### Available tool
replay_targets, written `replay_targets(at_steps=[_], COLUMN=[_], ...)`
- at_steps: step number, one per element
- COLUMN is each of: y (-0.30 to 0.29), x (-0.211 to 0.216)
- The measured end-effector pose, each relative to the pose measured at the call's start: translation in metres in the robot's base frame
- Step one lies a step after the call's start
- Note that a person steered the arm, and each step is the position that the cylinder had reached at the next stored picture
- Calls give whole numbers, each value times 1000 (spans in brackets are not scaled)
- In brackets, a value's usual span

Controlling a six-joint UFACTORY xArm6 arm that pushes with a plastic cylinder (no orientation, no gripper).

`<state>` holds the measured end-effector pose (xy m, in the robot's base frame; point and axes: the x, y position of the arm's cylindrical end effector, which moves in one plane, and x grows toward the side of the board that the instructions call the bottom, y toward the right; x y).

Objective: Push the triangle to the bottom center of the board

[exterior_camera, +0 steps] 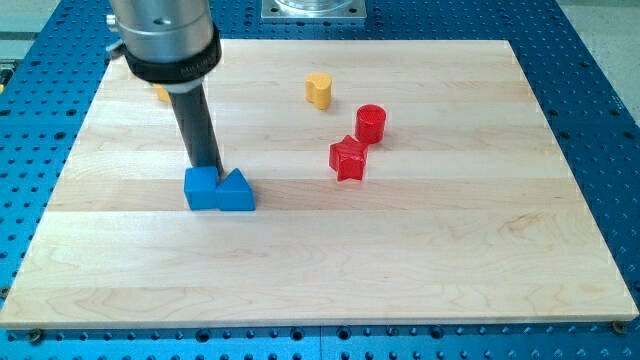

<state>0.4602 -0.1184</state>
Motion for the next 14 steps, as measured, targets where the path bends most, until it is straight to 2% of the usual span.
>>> replay_targets(at_steps=[2,4,5,6,7,8,9,10,11,12,14], y=[56,94,134,126,126,112,90,102,68,36,44], x=[94,30,53,80,73,43,93,127,114,148,159])
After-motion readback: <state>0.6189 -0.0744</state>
